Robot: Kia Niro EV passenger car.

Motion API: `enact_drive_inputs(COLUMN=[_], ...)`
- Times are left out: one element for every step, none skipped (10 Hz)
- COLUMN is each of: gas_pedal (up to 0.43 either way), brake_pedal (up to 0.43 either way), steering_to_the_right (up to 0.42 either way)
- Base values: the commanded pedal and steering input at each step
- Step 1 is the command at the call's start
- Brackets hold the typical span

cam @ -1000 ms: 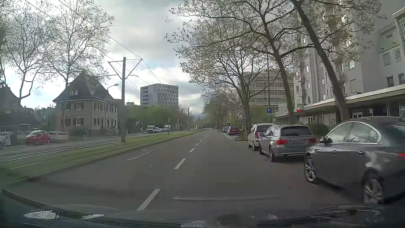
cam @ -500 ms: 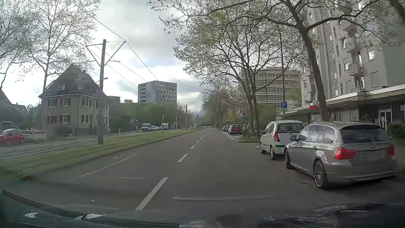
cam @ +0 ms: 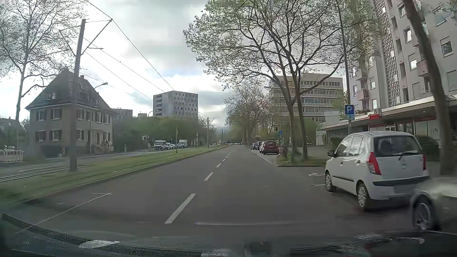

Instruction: Follow the waypoints while adhering to traffic rules and regulations

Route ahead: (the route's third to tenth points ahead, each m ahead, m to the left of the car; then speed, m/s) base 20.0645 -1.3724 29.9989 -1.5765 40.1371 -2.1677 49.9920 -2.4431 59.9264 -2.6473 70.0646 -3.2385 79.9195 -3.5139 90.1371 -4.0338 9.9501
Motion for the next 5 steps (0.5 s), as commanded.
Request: enact_drive_inputs(gas_pedal=[0.13,0.13,0.13,0.13,0.13], brake_pedal=[0.0,0.0,0.0,0.0,0.0], steering_to_the_right=[0.004,0.004,0.004,0.004,0.004])
